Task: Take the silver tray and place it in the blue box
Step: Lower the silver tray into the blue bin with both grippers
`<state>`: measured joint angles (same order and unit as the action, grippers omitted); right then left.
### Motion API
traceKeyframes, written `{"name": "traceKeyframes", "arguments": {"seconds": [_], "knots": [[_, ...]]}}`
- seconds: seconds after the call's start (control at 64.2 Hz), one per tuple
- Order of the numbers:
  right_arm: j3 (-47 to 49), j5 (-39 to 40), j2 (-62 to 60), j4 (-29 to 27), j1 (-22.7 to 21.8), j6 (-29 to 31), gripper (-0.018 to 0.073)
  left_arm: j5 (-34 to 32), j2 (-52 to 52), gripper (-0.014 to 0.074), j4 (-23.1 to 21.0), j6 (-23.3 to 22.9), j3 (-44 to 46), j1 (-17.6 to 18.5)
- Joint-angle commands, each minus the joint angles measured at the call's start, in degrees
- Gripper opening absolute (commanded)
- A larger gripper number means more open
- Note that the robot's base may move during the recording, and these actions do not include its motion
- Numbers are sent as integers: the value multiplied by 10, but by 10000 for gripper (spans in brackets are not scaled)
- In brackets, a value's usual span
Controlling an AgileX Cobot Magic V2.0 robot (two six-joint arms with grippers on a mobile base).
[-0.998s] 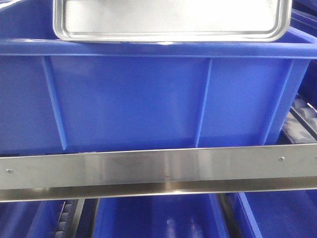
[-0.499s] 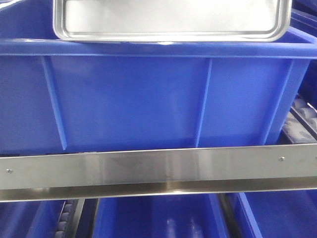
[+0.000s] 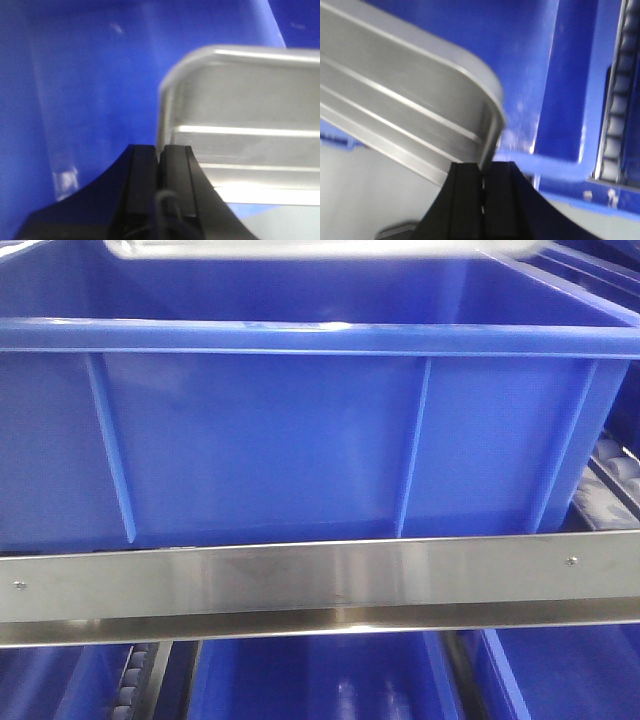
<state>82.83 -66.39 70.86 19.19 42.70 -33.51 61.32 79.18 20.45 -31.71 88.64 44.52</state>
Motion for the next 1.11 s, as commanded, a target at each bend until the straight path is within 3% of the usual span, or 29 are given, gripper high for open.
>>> {"name": "traceKeyframes", "arguments": {"seconds": [0.0,0.156,0.374,0.639,0.857,1.091], "knots": [[41,57,3,22,-9,5,57,-49,-21,-104,14,-2,22,4],[83,69,48,22,-38,7,57,-77,-3,-104,20,-2,26,-12],[141,104,135,21,-79,9,57,-127,47,-104,7,-2,26,-87],[158,121,249,19,-119,9,57,-217,121,-104,-3,-2,26,-152],[158,169,331,19,-141,9,57,-260,197,-104,-3,-2,26,-170],[158,206,375,19,-155,9,57,-263,263,-104,-1,-2,26,-174]]}}
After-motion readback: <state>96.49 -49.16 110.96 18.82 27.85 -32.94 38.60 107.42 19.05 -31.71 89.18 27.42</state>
